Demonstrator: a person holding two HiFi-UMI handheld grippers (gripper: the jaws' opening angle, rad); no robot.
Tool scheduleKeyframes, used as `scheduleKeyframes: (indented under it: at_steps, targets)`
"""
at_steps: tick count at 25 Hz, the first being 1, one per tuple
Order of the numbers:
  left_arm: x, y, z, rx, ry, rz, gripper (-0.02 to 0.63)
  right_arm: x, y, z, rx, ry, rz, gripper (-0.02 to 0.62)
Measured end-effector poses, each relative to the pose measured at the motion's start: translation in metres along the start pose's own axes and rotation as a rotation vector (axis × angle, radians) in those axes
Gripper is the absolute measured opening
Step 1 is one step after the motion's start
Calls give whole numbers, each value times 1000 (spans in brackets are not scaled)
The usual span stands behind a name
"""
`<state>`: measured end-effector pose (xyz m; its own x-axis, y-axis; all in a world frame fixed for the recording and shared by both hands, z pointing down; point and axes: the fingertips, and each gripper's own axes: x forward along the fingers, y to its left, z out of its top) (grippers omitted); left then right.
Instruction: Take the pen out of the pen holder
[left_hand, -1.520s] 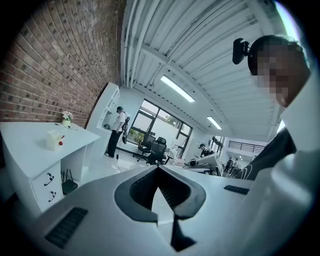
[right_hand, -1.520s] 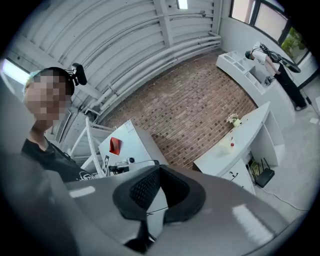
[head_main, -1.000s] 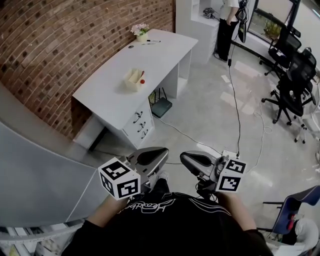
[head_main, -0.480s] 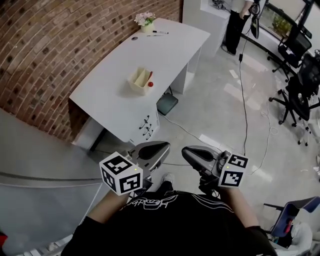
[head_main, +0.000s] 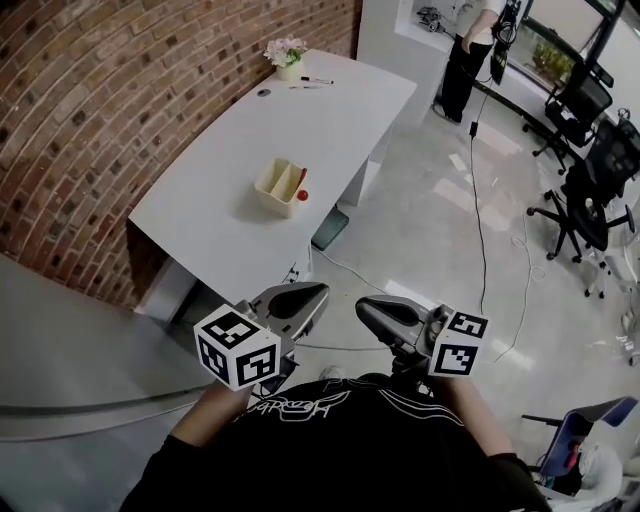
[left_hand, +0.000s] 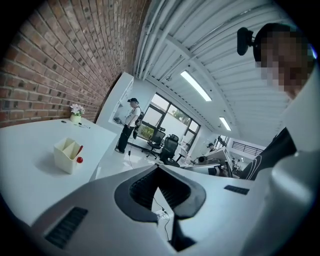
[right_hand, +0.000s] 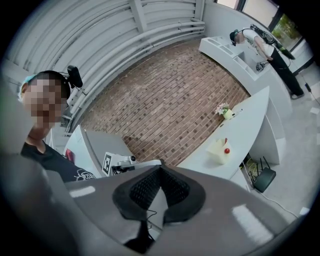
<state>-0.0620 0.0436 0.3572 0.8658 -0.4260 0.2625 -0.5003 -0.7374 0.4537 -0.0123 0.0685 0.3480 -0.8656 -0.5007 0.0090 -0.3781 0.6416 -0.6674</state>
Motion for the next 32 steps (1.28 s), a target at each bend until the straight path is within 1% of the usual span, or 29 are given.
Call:
scheduleKeyframes:
  at_steps: [6, 9, 13, 16, 21, 26, 32]
  targets:
    - [-1, 16, 6, 3, -7, 12, 3, 8, -10, 12, 6, -15, -13, 3]
    - [-2, 26, 8, -1, -10, 21, 3, 15, -16, 14, 17, -2, -15, 3]
    - [-1, 47, 13, -16, -22, 54, 3, 27, -29, 23, 20, 17, -10, 3]
    - [5, 61, 21, -26, -33, 75, 3, 40, -40, 34, 17, 28, 9, 3]
    - [17, 81, 37, -38, -38, 109, 3, 58, -61, 54, 26, 42, 43, 3]
    - [34, 107, 46, -44, -20, 141, 3, 77, -89, 71, 53, 45, 65, 3]
    - [62, 134, 55, -31, 5, 168, 3, 91, -120, 88, 74, 57, 77, 3]
